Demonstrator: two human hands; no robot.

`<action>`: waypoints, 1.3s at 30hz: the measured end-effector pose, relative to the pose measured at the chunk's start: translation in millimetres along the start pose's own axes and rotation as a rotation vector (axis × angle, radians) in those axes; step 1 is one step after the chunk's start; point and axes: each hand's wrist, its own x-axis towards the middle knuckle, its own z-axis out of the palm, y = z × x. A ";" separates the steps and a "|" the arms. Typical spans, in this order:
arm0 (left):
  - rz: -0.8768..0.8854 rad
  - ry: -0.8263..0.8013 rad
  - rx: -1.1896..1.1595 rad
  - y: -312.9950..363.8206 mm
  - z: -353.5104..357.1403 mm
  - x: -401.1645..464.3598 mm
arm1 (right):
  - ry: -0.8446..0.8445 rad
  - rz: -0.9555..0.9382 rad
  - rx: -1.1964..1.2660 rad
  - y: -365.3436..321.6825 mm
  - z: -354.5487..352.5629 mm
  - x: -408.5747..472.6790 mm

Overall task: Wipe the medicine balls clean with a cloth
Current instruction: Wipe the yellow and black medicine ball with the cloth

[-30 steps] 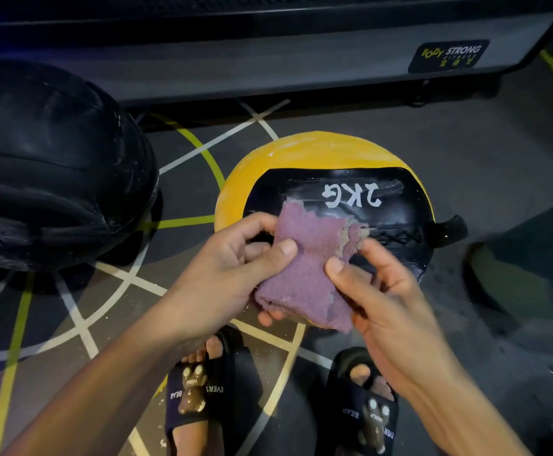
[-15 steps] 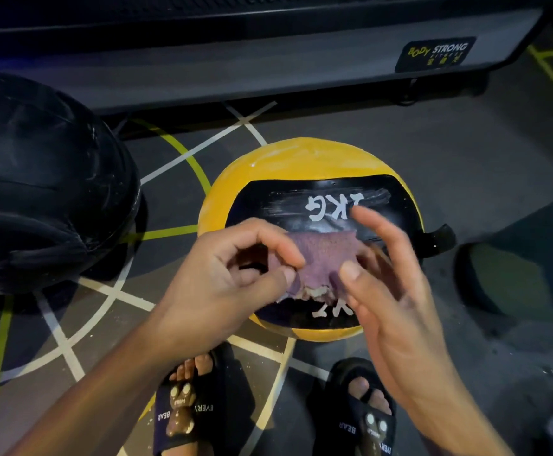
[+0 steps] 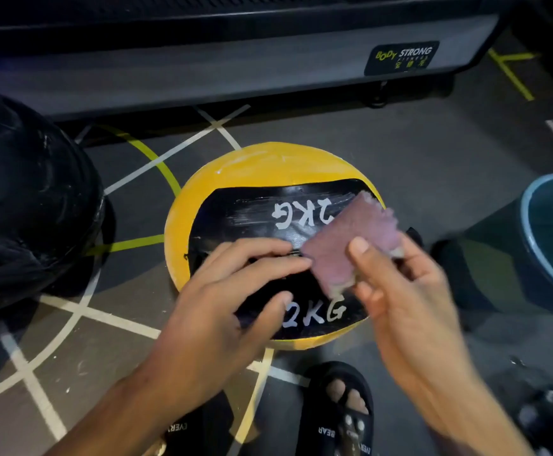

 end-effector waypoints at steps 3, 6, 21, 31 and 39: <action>0.129 0.026 0.348 -14.9 3.0 0.6 | 0.090 -0.286 -0.561 -28.8 -34.8 34.4; 0.153 0.004 0.501 -23.1 10.5 -0.5 | 0.167 -0.468 -1.120 -54.7 -68.5 84.6; 0.164 -0.013 0.541 -32.8 17.4 1.4 | 0.067 -0.281 -1.364 -18.0 -28.6 122.7; 0.192 -0.018 0.559 -32.6 23.9 -5.5 | -0.132 -0.573 -1.389 10.5 -2.8 85.2; 0.185 -0.026 0.566 -34.4 28.4 -4.1 | 0.053 -0.329 -1.292 -1.5 -21.5 106.6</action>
